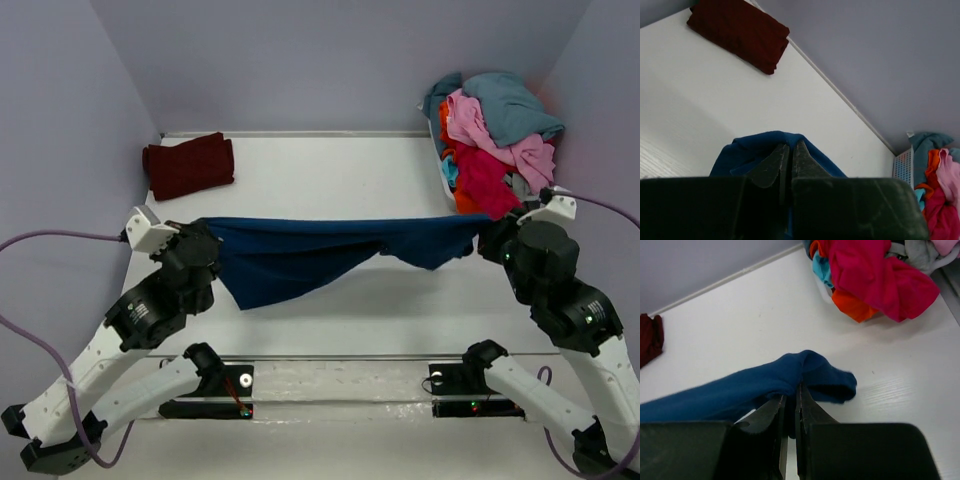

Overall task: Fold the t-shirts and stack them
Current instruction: Flatten out the tshirt

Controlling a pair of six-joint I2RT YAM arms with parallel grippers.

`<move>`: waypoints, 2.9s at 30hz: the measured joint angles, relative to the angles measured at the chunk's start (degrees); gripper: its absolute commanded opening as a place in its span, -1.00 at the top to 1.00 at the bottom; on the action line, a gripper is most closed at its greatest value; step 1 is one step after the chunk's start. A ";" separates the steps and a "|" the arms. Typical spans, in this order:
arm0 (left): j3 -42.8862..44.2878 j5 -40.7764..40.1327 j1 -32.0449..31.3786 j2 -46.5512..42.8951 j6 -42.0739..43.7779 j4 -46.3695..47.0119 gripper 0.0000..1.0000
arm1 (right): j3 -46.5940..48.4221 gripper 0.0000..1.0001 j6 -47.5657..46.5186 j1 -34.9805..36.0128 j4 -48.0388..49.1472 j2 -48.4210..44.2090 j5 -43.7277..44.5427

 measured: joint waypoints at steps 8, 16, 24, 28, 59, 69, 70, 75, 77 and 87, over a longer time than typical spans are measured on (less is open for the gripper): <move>3.17 -3.34 -0.13 -3.37 -2.80 -6.84 0.89 | 0.46 0.86 -0.35 0.39 -1.95 -3.30 -0.07; 2.95 -4.83 -0.11 -2.40 -1.60 -6.54 0.89 | -1.75 0.85 -0.39 0.39 -2.49 -0.11 -1.33; 0.33 -5.03 0.24 5.35 0.98 1.62 0.89 | -3.30 0.86 -1.29 0.39 4.37 16.15 -2.47; -3.37 -2.54 2.97 10.38 0.70 6.75 0.89 | -5.44 0.86 -1.73 0.37 8.79 22.51 -3.06; 13.49 23.56 31.52 58.73 7.30 37.22 0.89 | 16.63 0.86 -3.41 -11.47 22.38 61.40 -8.31; 23.91 29.22 33.83 69.68 11.58 36.85 -0.12 | 30.05 0.10 -5.81 -12.50 19.74 72.94 -10.21; 23.89 29.35 33.92 69.70 11.43 36.76 -0.35 | 30.18 -0.13 -5.49 -12.50 19.67 73.18 -10.32; 20.61 29.70 34.27 67.76 12.96 39.08 -0.93 | 29.55 -0.90 -6.75 -12.50 18.97 72.48 -11.63; 19.69 29.73 34.27 66.73 13.33 39.12 -0.94 | 28.98 -0.98 -6.80 -12.50 18.71 71.56 -11.65; 13.29 26.25 30.73 54.80 13.00 37.40 -0.87 | 17.66 -0.82 -6.12 -12.33 18.73 58.18 -13.07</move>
